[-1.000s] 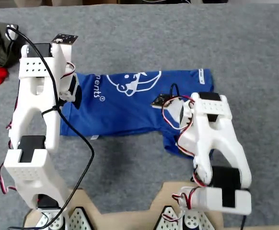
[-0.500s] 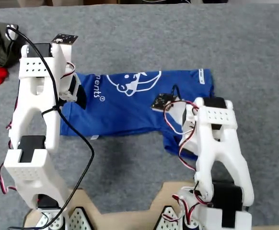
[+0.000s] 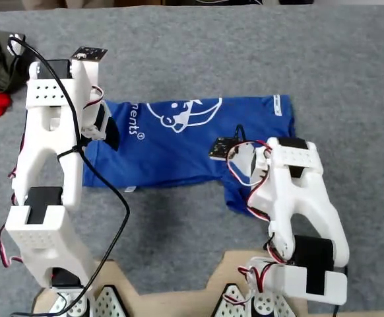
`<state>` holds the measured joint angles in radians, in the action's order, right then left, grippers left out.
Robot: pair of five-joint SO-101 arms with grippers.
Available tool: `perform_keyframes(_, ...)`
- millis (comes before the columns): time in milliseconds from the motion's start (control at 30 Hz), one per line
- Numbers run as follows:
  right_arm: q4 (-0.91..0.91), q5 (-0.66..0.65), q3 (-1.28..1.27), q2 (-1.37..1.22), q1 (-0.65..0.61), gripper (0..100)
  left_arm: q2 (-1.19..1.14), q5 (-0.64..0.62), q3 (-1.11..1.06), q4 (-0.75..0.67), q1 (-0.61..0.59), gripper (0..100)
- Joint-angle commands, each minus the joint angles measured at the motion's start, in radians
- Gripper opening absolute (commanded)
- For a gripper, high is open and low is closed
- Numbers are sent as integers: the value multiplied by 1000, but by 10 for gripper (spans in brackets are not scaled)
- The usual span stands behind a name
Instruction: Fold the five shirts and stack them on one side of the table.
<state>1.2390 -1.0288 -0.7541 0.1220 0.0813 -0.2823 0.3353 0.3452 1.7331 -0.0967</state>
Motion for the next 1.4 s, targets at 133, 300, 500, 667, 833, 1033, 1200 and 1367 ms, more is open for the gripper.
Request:
perform_keyframes(133, 77, -71, -2, 71, 22, 191, 67, 8, 8, -5, 5, 257)
perform_keyframes(300, 147, -121, -4, 193, 16, 191, 67, 8, 8, -5, 5, 257)
perform_keyframes(500, 95, -170, -81, 225, 8, 214, 67, 8, 8, -5, 5, 258)
perform_keyframes(667, 31, -170, -156, 226, -39, 260, 65, 8, 8, -5, 8, 258)
perform_keyframes(833, -44, -167, -168, 220, -44, 260, 65, 8, 8, -8, 8, 258)
perform_keyframes(1033, -110, -167, -193, 205, -44, 260, 65, 8, 8, -8, 6, 258)
perform_keyframes(1200, -192, -164, -214, 107, -41, 244, 65, 9, 8, -8, 6, 258)
perform_keyframes(1367, -183, -164, -189, 85, -39, 127, 67, 9, 8, -8, 6, 258)
